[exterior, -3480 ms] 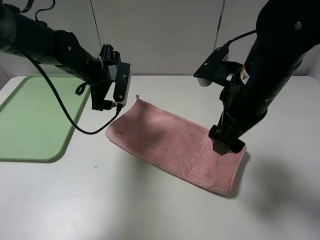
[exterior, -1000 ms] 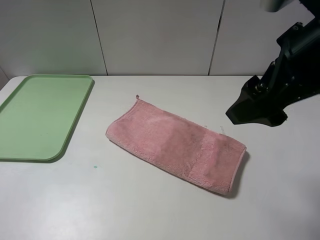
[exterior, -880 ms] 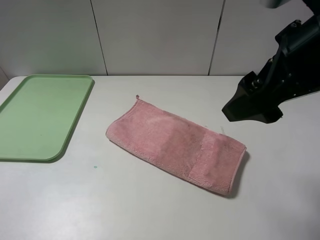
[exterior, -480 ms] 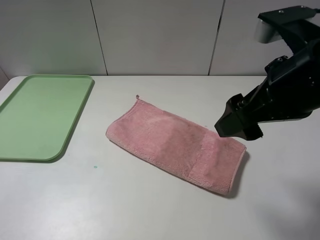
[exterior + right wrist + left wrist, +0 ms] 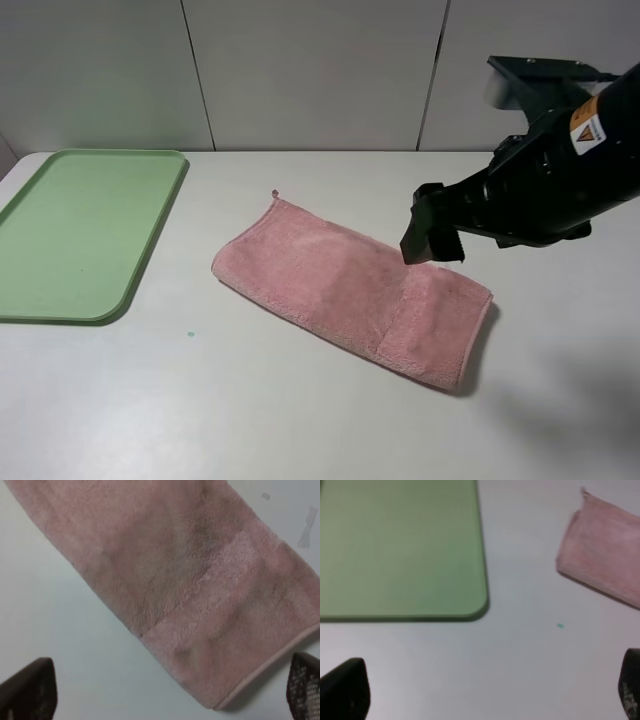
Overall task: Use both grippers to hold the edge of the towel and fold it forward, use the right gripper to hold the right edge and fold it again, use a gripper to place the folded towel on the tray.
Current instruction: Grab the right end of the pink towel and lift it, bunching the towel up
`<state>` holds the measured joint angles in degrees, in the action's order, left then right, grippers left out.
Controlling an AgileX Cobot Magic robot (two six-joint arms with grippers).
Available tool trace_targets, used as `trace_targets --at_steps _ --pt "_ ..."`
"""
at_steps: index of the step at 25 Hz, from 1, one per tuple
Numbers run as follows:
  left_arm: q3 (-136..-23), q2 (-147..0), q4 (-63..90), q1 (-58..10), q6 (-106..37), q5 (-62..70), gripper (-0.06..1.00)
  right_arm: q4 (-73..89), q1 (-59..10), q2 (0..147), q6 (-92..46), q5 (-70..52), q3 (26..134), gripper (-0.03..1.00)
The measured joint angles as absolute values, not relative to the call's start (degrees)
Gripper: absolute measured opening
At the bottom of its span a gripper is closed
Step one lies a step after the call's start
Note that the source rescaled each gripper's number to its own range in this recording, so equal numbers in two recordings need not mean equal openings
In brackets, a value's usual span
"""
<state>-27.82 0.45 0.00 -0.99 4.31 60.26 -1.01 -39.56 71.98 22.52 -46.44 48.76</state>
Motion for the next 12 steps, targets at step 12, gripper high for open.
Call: trace_targets --at_steps 12 --pt "-27.8 0.4 0.0 2.3 4.3 60.3 1.0 -2.6 -39.6 79.6 31.9 -41.9 48.8 1.0"
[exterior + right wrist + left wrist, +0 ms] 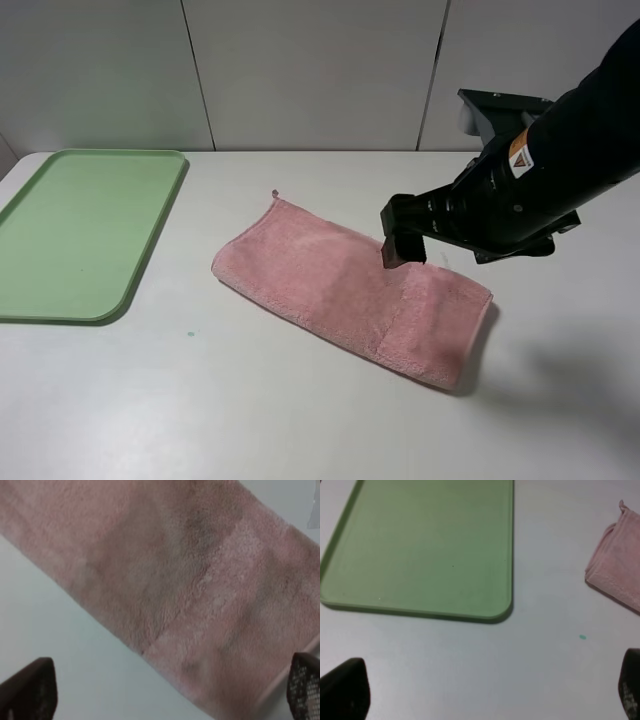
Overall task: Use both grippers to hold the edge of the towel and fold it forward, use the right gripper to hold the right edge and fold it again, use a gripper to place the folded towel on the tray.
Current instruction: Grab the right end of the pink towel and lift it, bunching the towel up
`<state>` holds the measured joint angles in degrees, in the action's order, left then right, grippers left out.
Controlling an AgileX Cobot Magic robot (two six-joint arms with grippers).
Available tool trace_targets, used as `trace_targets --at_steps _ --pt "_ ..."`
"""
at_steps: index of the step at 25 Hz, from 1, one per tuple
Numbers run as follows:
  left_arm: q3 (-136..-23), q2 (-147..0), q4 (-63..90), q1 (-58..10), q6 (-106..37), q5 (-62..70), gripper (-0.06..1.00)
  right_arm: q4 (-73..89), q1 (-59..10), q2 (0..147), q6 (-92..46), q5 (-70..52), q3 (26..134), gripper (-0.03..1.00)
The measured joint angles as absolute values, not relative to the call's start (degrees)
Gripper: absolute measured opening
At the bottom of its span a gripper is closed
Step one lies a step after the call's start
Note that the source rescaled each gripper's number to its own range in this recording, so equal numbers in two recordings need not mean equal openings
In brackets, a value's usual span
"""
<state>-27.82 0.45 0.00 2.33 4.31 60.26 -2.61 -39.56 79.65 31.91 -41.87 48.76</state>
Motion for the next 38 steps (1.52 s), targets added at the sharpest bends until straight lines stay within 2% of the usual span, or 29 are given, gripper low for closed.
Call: trace_targets --at_steps 5,11,18,33,38 --pt "-27.8 0.4 0.0 2.3 4.3 60.3 1.0 -2.7 -36.1 82.9 35.7 -41.0 48.8 1.0" --pt "-27.8 0.4 0.0 2.3 4.3 60.3 1.0 -1.2 -25.9 83.1 37.0 -41.4 48.7 1.0" --pt "-27.8 0.4 0.0 2.3 4.3 60.3 1.0 -1.9 -18.6 84.7 39.3 -40.8 46.9 1.0" --pt "-27.8 0.4 0.0 2.3 4.3 60.3 1.0 9.4 -17.9 98.9 32.3 -38.9 46.4 1.0" --pt "-27.8 0.4 0.0 2.3 4.3 60.3 1.0 9.7 -20.8 101.1 32.5 -38.9 46.4 1.0"
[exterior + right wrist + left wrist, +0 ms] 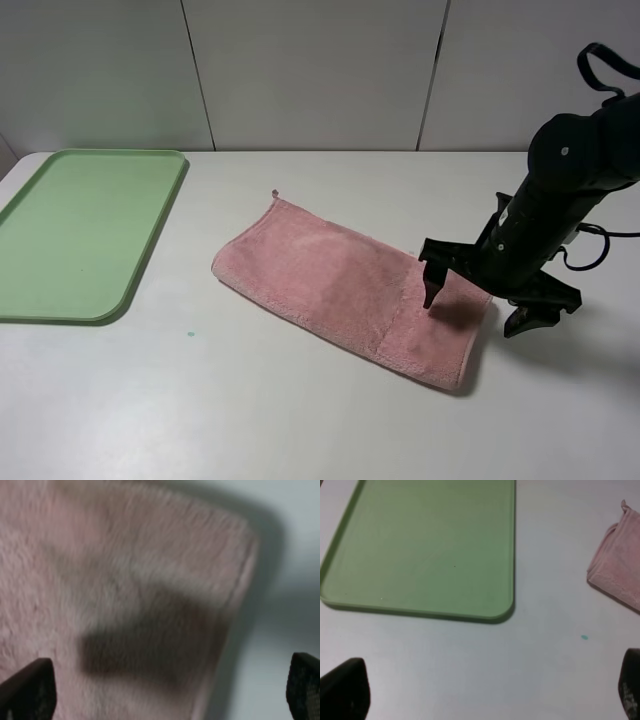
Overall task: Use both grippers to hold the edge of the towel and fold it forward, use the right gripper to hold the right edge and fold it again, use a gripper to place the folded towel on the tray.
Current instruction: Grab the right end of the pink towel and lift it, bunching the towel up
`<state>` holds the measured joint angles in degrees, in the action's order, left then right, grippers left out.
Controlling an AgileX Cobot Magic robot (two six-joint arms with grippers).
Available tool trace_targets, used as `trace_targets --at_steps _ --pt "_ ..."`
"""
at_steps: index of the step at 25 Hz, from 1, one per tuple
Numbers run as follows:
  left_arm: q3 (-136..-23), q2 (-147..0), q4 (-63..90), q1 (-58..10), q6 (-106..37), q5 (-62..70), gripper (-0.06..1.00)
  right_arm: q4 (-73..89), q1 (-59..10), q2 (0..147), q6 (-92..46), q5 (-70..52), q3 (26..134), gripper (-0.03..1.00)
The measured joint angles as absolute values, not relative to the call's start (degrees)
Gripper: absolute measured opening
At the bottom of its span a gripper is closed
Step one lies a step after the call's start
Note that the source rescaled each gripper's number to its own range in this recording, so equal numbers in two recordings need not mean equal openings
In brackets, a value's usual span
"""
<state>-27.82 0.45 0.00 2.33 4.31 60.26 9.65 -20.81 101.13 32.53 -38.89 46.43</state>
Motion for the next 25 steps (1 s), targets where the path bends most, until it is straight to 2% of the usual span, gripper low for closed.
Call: trace_targets --at_steps 23,24,25 --pt "-27.8 0.4 -0.3 2.3 4.3 60.3 1.0 7.5 -21.6 108.2 34.0 -34.6 46.5 1.0" --pt "-27.8 0.4 0.0 2.3 4.3 60.3 1.0 7.5 -21.6 108.2 34.0 -34.6 46.5 0.98" --pt "-27.8 0.4 -0.3 2.3 4.3 60.3 1.0 7.5 -21.6 108.2 34.0 -34.6 46.6 0.91"
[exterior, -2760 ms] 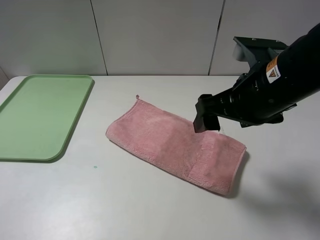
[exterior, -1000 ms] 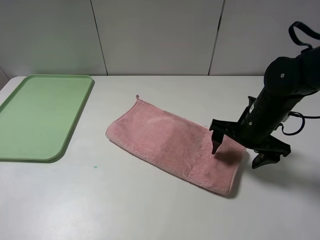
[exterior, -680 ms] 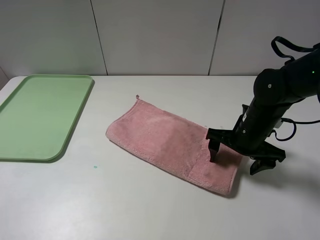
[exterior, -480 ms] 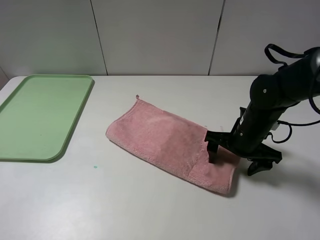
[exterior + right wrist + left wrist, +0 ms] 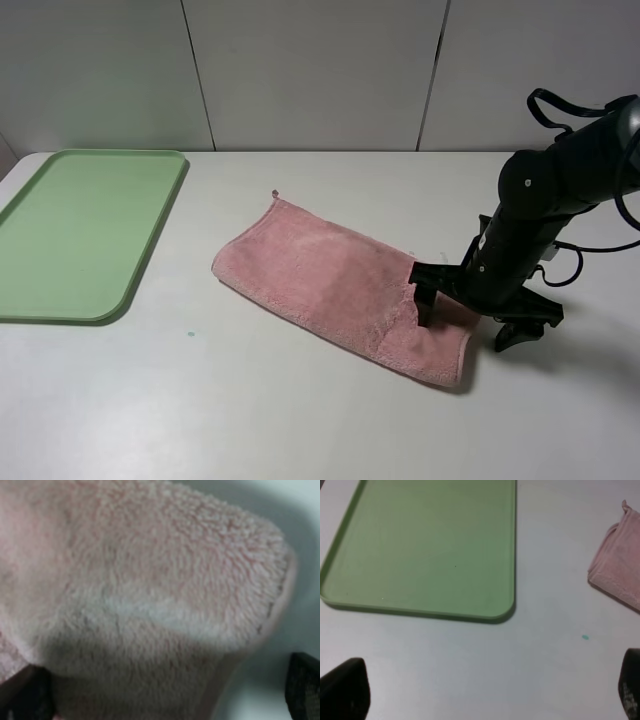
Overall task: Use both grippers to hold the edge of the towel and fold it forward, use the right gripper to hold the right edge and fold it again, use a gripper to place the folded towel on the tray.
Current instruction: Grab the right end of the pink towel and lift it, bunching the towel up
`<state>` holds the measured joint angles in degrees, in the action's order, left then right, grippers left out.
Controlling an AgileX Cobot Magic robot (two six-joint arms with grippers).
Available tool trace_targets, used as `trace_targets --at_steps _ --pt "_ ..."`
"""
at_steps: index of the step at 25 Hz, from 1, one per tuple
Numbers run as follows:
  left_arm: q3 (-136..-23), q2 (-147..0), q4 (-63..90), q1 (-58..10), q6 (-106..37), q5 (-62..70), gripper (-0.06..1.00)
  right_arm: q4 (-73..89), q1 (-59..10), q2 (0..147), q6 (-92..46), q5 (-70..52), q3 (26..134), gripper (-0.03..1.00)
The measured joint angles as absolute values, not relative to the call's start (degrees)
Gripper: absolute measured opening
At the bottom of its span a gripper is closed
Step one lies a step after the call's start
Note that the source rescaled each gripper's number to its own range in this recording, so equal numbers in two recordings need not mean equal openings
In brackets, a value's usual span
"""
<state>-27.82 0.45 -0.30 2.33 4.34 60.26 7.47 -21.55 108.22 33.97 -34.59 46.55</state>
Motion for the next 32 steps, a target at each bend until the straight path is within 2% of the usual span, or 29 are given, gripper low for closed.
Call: trace_targets --at_steps 5,8,15,26,32 --pt "-27.8 0.4 -0.3 2.3 4.3 60.3 1.0 9.3 -21.7 108.3 34.0 -32.1 46.7 0.36" --pt "-27.8 0.4 -0.3 2.3 4.3 60.3 1.0 9.9 -21.7 108.4 34.0 -31.6 46.8 0.07" --pt "-27.8 0.4 -0.3 2.3 4.4 60.3 1.0 9.7 -21.7 108.4 34.0 -32.9 47.6 0.08" --pt "-27.8 0.4 -0.3 2.3 4.4 60.3 1.0 -4.9 -21.5 103.4 33.7 -49.9 59.1 0.08" --pt "-27.8 0.4 -0.3 2.3 4.4 60.3 1.0 -10.4 -19.0 100.7 31.1 -57.4 64.0 0.08"
